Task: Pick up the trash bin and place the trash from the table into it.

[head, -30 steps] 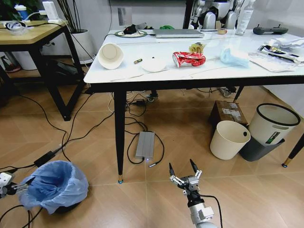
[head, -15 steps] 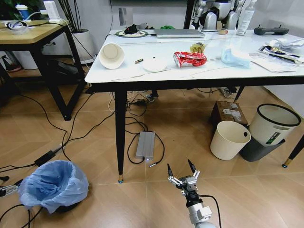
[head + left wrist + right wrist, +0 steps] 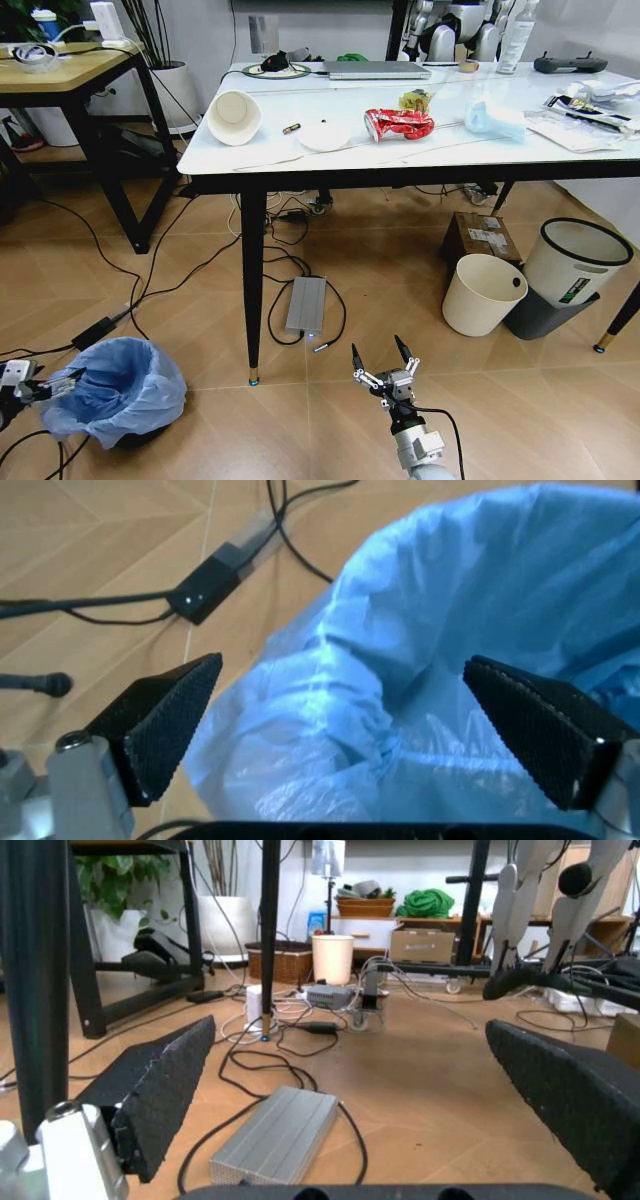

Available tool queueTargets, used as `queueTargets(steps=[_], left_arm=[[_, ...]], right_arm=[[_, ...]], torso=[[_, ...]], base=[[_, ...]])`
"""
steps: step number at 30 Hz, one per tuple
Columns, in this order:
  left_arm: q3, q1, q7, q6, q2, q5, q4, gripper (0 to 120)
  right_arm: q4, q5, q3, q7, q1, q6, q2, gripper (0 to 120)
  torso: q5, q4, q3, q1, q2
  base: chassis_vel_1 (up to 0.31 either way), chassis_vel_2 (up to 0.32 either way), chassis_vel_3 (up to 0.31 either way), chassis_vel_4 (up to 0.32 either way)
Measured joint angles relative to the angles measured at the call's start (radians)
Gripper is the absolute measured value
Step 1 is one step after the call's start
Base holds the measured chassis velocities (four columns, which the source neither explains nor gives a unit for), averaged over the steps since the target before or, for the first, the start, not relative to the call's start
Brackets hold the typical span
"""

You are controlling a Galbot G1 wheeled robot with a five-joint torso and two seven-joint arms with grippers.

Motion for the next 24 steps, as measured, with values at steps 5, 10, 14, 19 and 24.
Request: queueTargets(steps=[5, 10, 14, 19, 24], left_arm=[[0.019, -0.024, -0.021, 0.019, -0.003, 0.019, 0.019, 100], [0.059, -0.060, -0.028, 0.032, -0.008, 0.028, 0.041, 100], [0.089, -0.080, -0.029, 0.041, -0.014, 0.033, 0.041, 98], [0.102, -0.088, -0.029, 0.050, -0.015, 0.047, 0.046, 79], [0.085, -0.072, -0.025, 0.050, -0.012, 0.051, 0.048, 63]], right_arm=[[-0.004, 0.001, 0.000, 0.000, 0.004, -0.002, 0.000, 100], [-0.006, 0.003, 0.000, 0.001, 0.005, -0.003, 0.001, 100], [-0.005, 0.003, 0.000, 0.001, 0.005, -0.004, 0.001, 100], [-0.002, 0.005, 0.000, 0.002, 0.004, -0.005, 0.001, 100], [-0.001, 0.006, 0.000, 0.002, 0.004, -0.006, 0.001, 100]], torso=[[0.0010, -0.0001, 0.000, 0.000, 0.000], [0.0011, 0.0001, 0.000, 0.000, 0.000], [0.0011, 0.0000, 0.000, 0.000, 0.000], [0.0021, 0.0000, 0.000, 0.000, 0.000], [0.0021, 0.0001, 0.000, 0.000, 0.000]], base=[[0.000, 0.000, 0.000, 0.000], [0.000, 0.000, 0.000, 0.000], [0.000, 0.000, 0.000, 0.000], [0.000, 0.000, 0.000, 0.000], [0.000, 0.000, 0.000, 0.000]])
